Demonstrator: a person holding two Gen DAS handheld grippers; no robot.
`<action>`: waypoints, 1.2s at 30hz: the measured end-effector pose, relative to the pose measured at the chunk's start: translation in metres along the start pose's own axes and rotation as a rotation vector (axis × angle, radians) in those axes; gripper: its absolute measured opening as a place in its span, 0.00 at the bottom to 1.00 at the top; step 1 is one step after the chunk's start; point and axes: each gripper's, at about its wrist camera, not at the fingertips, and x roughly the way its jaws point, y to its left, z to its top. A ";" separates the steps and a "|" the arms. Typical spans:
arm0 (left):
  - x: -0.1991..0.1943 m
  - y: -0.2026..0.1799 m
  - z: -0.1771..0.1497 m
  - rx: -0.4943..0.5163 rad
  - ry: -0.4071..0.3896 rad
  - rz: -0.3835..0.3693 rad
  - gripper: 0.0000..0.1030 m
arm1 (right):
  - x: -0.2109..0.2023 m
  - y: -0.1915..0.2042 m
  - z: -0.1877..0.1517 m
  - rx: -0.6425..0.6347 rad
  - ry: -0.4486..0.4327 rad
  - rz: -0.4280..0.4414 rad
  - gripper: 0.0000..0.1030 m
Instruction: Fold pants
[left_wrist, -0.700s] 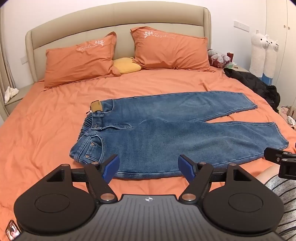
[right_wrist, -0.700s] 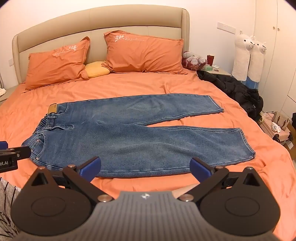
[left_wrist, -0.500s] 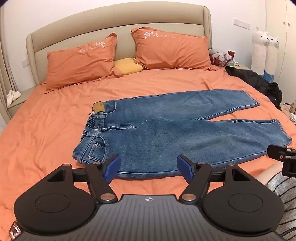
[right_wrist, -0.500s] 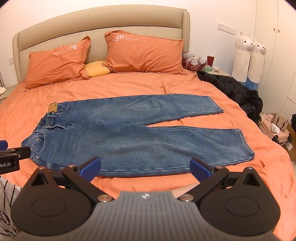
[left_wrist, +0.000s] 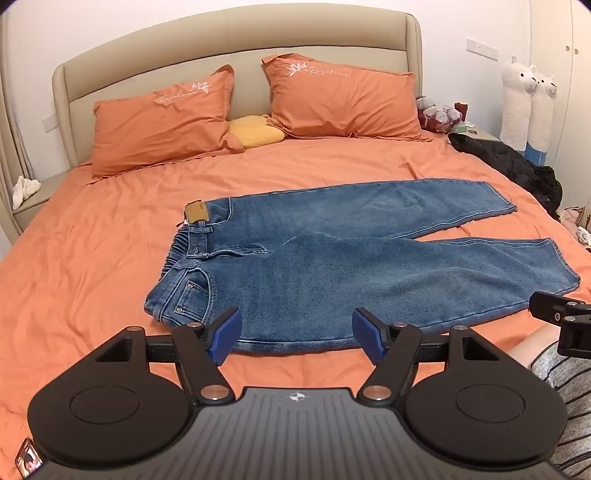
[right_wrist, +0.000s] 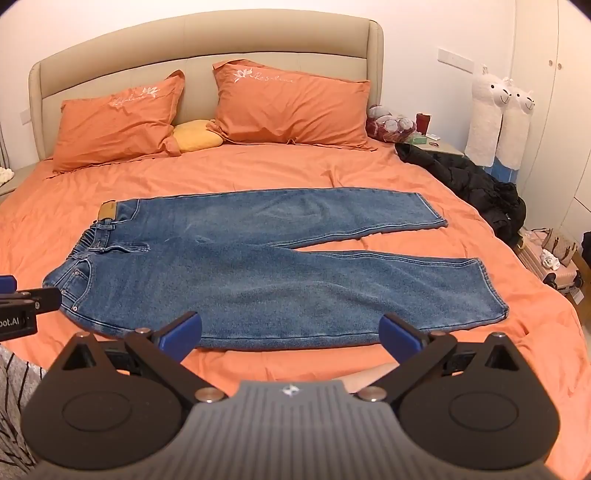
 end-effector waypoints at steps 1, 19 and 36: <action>0.000 0.000 0.000 0.000 0.000 0.000 0.78 | -0.001 0.000 0.000 0.000 -0.001 0.001 0.95; 0.002 0.001 0.000 -0.004 0.001 -0.001 0.78 | -0.003 0.002 0.001 -0.011 -0.006 -0.003 0.95; 0.002 0.002 0.000 -0.006 0.000 -0.001 0.78 | -0.002 0.005 0.004 -0.021 -0.008 -0.007 0.95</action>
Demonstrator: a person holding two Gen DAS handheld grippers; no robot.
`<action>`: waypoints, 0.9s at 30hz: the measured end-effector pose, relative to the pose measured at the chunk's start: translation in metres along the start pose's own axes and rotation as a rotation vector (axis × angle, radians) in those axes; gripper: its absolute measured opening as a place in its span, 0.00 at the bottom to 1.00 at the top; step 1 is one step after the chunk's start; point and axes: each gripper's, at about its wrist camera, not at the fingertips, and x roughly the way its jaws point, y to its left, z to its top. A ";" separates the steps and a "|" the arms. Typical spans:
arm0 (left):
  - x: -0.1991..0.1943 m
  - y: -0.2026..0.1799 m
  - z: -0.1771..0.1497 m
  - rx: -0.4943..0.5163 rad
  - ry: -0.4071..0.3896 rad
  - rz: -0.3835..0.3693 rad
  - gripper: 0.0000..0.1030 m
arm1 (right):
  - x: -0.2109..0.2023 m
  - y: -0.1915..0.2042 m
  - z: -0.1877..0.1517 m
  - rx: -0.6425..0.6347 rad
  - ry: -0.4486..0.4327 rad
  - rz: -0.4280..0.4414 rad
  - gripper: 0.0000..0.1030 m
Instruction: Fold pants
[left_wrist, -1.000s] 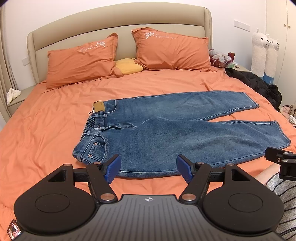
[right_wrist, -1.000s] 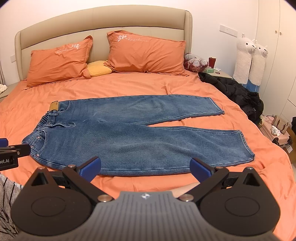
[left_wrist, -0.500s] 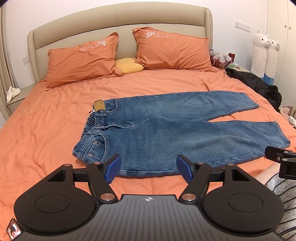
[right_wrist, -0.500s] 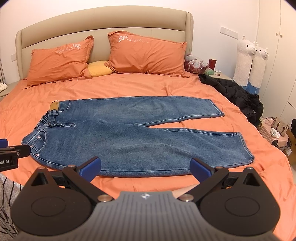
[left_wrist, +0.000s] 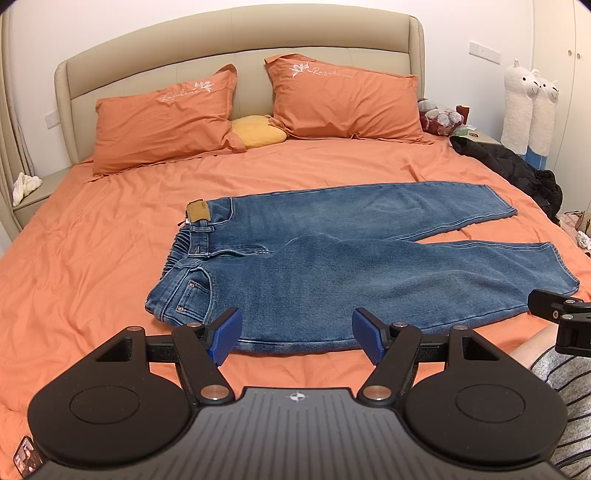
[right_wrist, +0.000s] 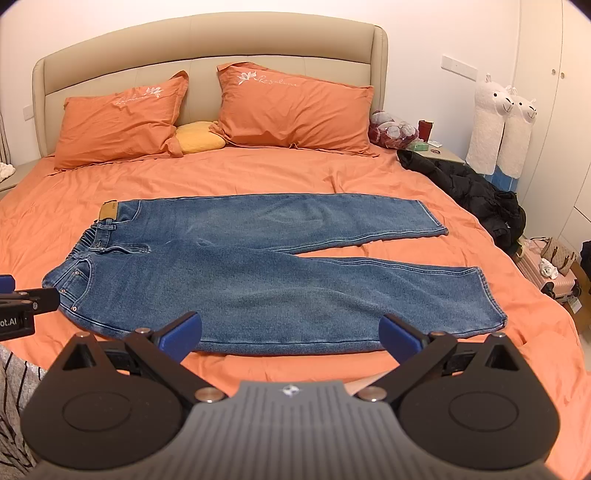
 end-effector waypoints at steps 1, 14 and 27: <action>0.000 0.000 0.000 0.000 0.000 -0.001 0.78 | 0.000 0.000 0.000 0.001 0.000 0.000 0.95; 0.001 0.004 -0.002 -0.007 0.002 0.000 0.78 | 0.003 -0.002 0.000 0.000 0.007 0.000 0.95; 0.002 0.006 -0.002 -0.007 0.003 0.001 0.78 | 0.004 -0.002 -0.002 0.004 0.011 -0.001 0.95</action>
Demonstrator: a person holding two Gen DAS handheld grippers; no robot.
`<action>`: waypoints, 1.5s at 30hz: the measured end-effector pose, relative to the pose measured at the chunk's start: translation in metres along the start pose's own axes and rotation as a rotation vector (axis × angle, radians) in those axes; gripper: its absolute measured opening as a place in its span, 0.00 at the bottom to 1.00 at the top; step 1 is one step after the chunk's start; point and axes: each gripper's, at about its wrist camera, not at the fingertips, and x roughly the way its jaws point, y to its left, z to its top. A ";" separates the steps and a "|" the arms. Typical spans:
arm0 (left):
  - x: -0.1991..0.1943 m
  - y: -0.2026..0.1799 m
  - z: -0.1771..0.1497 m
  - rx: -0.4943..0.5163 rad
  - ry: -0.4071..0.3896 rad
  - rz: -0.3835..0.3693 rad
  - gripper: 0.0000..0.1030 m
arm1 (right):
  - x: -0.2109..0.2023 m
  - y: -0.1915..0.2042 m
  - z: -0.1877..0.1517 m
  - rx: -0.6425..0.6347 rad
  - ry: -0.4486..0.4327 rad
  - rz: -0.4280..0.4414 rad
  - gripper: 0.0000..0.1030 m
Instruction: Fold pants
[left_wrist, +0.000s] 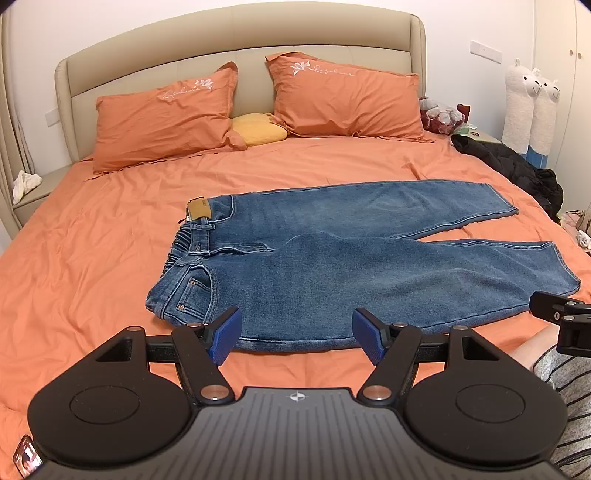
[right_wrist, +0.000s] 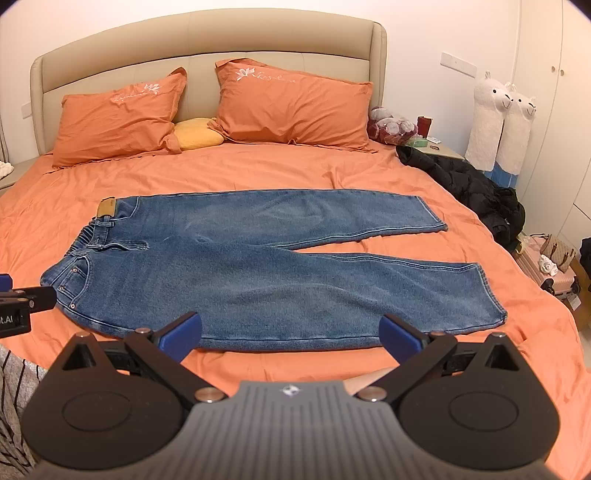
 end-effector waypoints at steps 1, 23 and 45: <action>0.000 -0.001 0.000 -0.001 -0.001 0.000 0.78 | 0.000 0.000 0.000 0.001 0.001 0.000 0.95; 0.047 0.026 0.036 0.661 0.072 -0.117 0.78 | 0.083 -0.101 0.042 -0.303 0.089 0.123 0.89; 0.244 0.046 -0.058 1.269 0.507 -0.141 0.78 | 0.248 -0.221 -0.003 -0.705 0.541 0.116 0.33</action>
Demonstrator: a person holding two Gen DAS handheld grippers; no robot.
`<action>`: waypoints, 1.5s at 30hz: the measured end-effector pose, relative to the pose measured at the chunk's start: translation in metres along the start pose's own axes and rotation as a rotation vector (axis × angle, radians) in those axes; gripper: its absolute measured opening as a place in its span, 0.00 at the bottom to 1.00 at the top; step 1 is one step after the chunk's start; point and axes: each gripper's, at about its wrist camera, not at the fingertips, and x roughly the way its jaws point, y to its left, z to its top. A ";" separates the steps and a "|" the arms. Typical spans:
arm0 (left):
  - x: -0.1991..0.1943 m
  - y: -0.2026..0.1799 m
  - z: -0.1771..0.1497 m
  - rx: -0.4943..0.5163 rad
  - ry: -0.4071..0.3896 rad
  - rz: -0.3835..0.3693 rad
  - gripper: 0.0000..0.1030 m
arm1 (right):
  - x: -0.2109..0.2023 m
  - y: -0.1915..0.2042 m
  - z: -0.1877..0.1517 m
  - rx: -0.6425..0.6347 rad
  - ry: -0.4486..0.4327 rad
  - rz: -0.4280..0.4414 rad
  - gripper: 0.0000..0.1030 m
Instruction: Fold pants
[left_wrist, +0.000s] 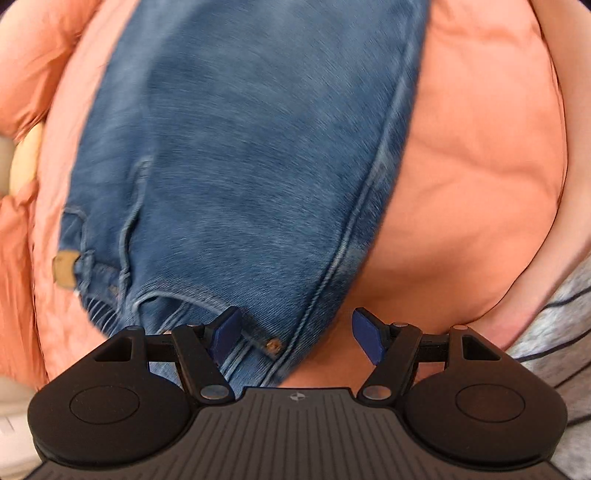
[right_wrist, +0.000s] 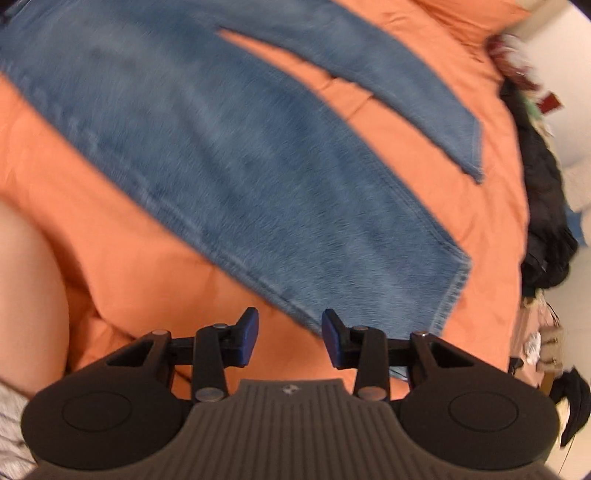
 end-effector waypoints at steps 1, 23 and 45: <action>0.005 -0.001 0.000 0.011 0.001 0.014 0.80 | 0.006 0.001 0.000 -0.012 -0.003 0.000 0.34; -0.095 0.078 -0.030 -0.401 -0.275 0.292 0.25 | -0.045 -0.009 0.033 0.011 -0.215 -0.408 0.01; 0.062 0.262 0.041 -0.629 -0.094 0.141 0.26 | 0.098 -0.119 0.289 0.002 -0.071 -0.561 0.00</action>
